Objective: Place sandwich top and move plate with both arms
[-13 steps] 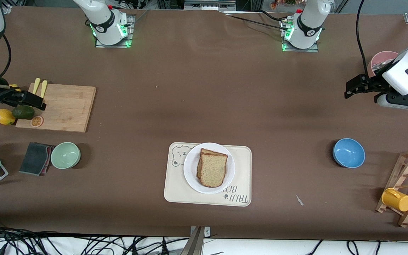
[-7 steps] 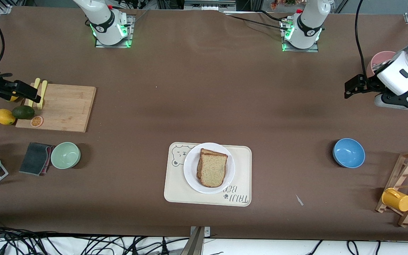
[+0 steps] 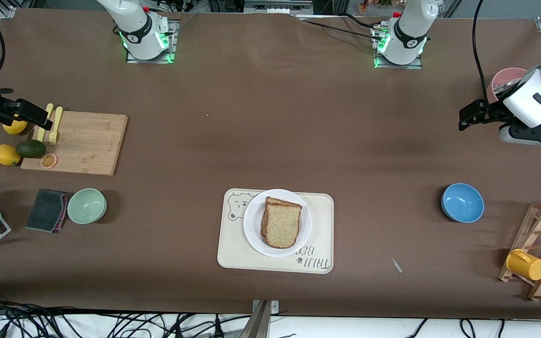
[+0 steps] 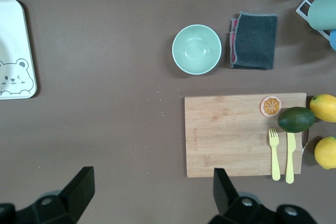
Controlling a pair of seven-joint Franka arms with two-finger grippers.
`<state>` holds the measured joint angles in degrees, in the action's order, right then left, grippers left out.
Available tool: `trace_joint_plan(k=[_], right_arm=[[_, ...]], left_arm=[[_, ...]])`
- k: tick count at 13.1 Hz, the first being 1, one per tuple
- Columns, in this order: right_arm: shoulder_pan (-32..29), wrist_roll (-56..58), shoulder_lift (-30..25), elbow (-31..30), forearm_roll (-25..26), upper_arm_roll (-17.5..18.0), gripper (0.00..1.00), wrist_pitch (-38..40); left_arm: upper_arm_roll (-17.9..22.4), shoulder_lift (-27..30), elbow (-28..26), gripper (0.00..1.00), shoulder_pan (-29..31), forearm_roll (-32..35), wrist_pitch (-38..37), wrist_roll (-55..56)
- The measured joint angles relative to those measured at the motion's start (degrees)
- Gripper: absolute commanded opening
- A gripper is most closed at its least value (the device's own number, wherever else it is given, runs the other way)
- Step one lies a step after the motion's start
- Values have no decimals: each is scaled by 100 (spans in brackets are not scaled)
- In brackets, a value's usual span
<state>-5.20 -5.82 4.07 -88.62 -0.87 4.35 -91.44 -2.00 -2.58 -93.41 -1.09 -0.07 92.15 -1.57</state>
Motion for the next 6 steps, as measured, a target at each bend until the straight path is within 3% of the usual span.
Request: trace_joint_plan(k=[6], right_arm=[[0, 26, 14, -24, 0, -2, 100, 0]], left_arm=[[0, 0, -3, 100, 0, 0, -19, 106]])
